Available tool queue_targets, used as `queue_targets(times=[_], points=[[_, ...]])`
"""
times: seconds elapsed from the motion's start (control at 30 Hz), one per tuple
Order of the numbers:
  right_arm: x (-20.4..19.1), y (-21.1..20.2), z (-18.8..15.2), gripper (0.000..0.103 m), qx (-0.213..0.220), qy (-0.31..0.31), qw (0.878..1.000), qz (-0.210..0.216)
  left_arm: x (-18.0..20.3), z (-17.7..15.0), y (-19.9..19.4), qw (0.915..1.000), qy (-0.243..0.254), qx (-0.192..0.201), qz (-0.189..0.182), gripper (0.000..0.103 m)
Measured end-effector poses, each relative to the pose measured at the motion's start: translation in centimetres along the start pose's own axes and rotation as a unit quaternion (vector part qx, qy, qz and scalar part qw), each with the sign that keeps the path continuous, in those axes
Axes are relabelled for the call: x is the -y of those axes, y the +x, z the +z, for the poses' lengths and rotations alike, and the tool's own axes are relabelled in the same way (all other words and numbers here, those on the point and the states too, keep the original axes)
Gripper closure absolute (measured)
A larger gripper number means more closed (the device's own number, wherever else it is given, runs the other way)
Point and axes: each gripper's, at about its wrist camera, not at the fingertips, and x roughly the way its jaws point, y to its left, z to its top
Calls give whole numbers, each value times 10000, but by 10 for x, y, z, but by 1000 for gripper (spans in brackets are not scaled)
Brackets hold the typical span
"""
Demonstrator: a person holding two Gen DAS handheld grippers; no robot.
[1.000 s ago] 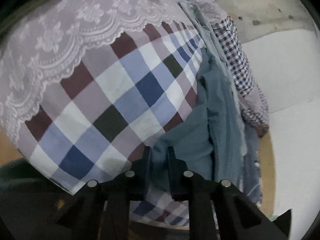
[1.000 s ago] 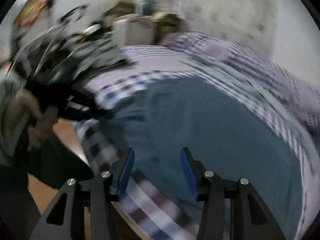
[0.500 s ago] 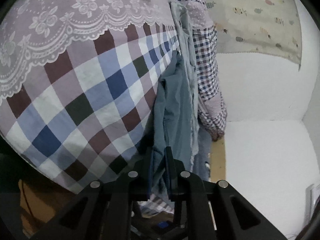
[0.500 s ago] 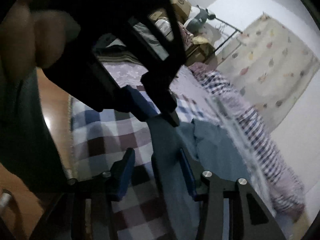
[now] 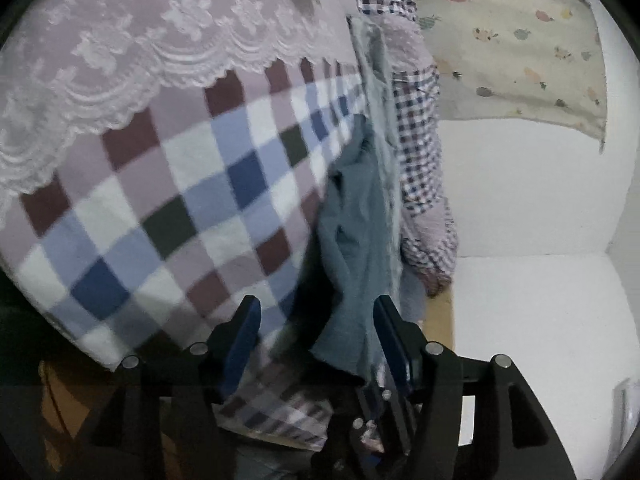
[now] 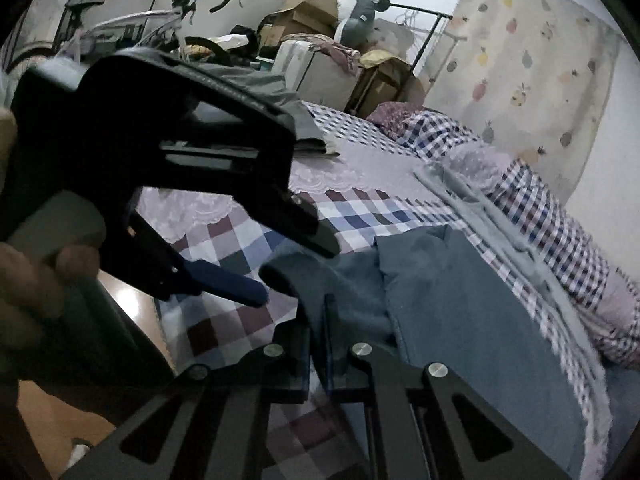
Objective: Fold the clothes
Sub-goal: 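Grasp the folded teal shirt edge with the left gripper while the right gripper grasps beside it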
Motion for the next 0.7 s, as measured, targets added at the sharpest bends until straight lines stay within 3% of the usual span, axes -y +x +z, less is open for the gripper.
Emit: queue_targets(times=[0.07,0.13,0.2,0.23,0.27,0.37,0.47,0.57,0.7], points=[[2,-1,0,96,0,-17,10000,55,5,-1,-1,9999,111,24,-127,41],[-1,-1,-3,95,-18,-96,9999,70,11,-1,-1,9995,267,27,-194,48],[-6,-1,-6,91,-39,-221,9997,22,15,-1,2,9992,358,-39,-194,78],[-7,0,-7,83,-51,-284,9996,-30,17,0,6,9991,375,-93,-168,83],[-10,0,-8,69,-55,-332,9994,-79,16,0,9,9991,355,-165,-168,93],[-17,0,-12,47,7,-536,9978,-389,15,-1,10,9992,274,-196,-224,97],[-20,3,-12,36,69,-720,9948,-719,18,2,9,9990,250,-171,-331,99],[-21,11,-10,28,74,-823,9911,-1039,21,3,6,9984,236,-159,-493,101],[-15,29,-8,28,-82,-842,9869,-1371,25,5,2,9969,240,-126,-738,102]])
